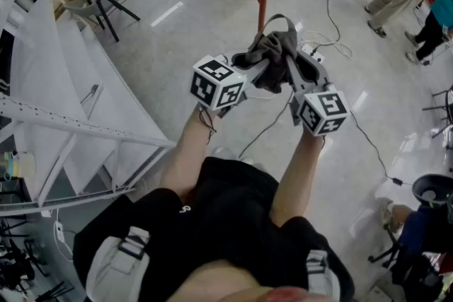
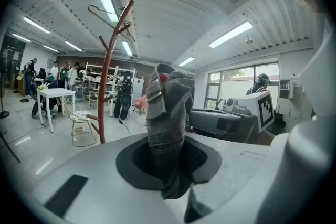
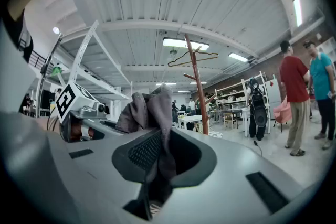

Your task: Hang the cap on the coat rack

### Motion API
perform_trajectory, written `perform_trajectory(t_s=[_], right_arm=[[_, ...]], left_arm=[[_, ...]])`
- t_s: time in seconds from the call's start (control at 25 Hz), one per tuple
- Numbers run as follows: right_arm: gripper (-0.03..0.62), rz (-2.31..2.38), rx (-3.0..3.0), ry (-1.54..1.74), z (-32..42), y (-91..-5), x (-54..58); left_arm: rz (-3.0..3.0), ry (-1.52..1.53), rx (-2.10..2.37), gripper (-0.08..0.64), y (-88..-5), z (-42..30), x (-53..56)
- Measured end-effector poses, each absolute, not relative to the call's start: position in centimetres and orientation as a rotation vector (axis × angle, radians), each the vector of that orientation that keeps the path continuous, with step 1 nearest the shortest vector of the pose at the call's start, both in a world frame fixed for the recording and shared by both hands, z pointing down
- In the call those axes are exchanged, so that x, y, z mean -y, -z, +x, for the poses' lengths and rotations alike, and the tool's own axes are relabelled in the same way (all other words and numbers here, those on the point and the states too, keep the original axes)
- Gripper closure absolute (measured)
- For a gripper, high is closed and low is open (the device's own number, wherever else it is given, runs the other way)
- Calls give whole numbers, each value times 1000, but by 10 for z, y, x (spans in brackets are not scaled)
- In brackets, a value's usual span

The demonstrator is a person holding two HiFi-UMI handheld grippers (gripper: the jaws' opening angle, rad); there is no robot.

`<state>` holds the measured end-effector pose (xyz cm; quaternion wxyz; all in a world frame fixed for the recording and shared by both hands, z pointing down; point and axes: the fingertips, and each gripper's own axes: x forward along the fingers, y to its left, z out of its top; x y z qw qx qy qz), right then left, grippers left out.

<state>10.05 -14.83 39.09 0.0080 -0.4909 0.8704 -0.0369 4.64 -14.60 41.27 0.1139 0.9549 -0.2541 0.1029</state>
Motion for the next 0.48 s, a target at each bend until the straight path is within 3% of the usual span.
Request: perform_trajectory(t_s=[0.48], right_arm=[[545,-1576,-2712,110,100,-393,143]], left_arm=[[2816,-338,762,505,-413,44,137]])
